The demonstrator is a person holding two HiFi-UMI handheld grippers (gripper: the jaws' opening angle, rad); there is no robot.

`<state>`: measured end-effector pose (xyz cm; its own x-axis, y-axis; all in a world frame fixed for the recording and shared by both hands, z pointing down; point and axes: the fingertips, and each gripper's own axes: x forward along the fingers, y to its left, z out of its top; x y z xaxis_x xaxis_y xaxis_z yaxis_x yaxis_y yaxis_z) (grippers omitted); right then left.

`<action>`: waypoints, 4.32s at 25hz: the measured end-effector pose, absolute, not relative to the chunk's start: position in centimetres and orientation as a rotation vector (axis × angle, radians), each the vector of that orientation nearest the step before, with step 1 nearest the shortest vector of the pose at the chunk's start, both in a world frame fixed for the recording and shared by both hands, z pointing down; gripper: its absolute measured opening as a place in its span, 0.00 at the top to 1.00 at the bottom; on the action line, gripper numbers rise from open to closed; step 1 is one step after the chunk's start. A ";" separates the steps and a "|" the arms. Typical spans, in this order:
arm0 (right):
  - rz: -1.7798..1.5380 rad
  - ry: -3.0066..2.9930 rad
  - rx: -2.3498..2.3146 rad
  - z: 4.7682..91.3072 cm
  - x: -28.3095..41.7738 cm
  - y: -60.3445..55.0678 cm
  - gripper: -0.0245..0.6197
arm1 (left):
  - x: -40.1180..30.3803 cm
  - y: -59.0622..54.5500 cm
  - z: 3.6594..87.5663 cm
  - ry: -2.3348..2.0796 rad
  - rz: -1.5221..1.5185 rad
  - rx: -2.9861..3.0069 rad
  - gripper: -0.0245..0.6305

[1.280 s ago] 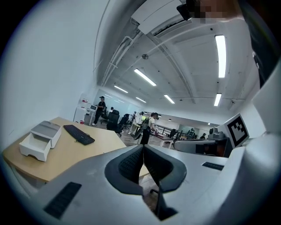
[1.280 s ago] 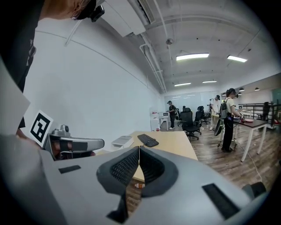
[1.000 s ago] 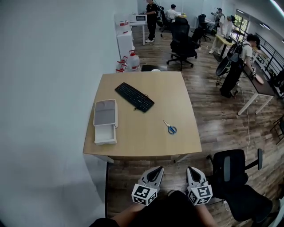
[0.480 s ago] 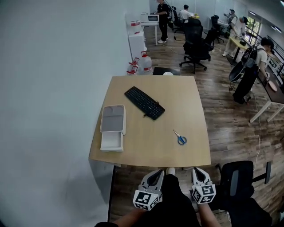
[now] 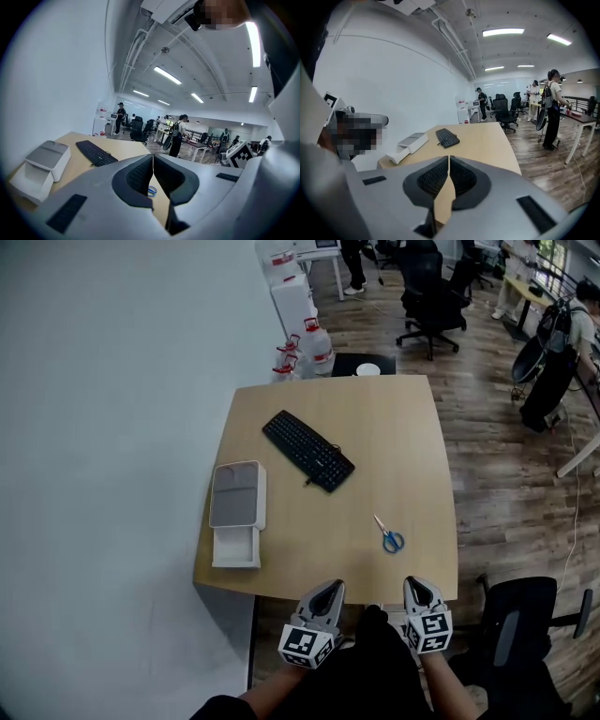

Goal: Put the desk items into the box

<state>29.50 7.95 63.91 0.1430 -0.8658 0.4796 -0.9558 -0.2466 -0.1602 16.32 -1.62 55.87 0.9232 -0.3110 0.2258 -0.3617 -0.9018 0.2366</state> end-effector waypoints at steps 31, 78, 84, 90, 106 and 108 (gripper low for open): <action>0.998 -1.687 1.528 87.0 36.6 -2.1 0.66 | 19.9 -9.9 61.6 -0.841 0.464 2.574 0.94; 0.547 -1.875 1.280 75.8 11.9 -20.4 0.75 | -6.7 -18.3 59.0 -1.275 0.149 2.447 0.94; 0.498 -1.896 1.240 74.6 4.7 -23.2 0.75 | -12.2 -19.4 58.2 -1.275 0.081 2.443 0.94; 0.495 -1.902 1.183 76.6 -1.5 -25.5 0.75 | -17.0 -19.4 58.6 -1.242 0.059 2.423 0.94; 0.565 -1.783 1.088 82.7 -5.6 -32.5 0.75 | -21.9 -22.5 59.0 -1.307 0.084 2.382 0.94; 0.582 -1.778 1.070 83.1 -5.9 -32.7 0.75 | -21.8 -23.4 58.8 -1.299 0.106 2.388 0.94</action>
